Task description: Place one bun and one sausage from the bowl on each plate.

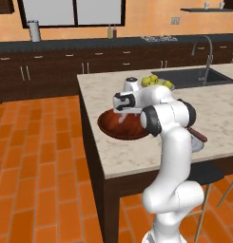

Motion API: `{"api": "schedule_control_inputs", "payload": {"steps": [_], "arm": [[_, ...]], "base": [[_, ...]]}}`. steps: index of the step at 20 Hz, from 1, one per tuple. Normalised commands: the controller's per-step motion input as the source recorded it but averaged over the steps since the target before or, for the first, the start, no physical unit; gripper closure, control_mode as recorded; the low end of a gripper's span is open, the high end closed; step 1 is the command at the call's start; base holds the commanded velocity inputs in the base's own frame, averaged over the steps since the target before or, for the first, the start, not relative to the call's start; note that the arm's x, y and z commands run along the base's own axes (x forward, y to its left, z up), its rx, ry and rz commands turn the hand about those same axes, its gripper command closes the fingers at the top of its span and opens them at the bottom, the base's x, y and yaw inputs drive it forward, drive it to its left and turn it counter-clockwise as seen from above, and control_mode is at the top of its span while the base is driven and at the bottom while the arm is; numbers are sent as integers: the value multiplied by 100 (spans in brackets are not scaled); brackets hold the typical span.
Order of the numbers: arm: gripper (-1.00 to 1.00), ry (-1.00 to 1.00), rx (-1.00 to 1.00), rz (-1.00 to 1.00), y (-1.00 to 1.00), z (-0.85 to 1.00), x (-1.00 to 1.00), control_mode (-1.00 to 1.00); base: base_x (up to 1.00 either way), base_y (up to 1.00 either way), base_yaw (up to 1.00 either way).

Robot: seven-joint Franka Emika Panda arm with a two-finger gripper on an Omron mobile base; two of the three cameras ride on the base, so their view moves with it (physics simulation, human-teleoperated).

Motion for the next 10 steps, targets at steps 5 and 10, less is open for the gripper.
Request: {"api": "schedule_control_inputs", "payload": {"steps": [5,10], "arm": [[-100,0,0,0,8,-43,76,-100],[-100,0,2,-1,1,-41,21,-100]], "base": [[0,0,0],[0,0,0]]}}
